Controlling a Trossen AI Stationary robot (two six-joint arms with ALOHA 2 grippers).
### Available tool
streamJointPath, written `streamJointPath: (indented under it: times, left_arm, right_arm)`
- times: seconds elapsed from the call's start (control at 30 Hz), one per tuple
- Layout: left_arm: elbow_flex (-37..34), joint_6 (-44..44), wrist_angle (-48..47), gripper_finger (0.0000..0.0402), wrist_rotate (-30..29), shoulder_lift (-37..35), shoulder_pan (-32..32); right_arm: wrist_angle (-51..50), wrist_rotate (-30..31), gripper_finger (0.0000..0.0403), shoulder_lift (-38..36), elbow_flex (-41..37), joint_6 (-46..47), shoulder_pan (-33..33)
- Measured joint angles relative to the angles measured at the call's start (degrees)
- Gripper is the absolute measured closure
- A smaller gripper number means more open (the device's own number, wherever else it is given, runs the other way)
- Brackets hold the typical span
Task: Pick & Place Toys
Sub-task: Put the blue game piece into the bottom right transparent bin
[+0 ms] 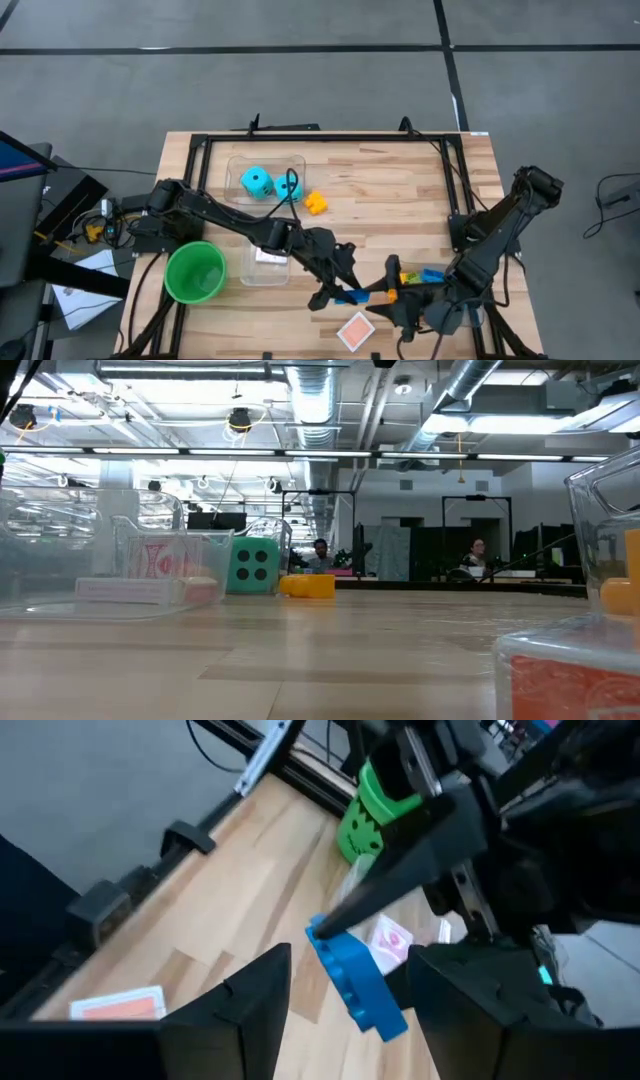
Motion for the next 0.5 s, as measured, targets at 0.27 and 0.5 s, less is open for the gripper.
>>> streamJointPath:
  times: [0.27, 0.5]
  left_arm:
    - [0.0, 0.7, 2.6, 0.0265, 0.0, 0.0, -0.5]
    - [0.0, 0.8, 3.0, 0.0263, 0.2, 0.1, -0.5]
  right_arm:
    - [-0.3, -0.5, 0.0211, 0.6, 0.0, 0.8, -2.2]
    - [-0.5, -0.5, 0.0276, 0.6, 0.0, 1.1, -1.3]
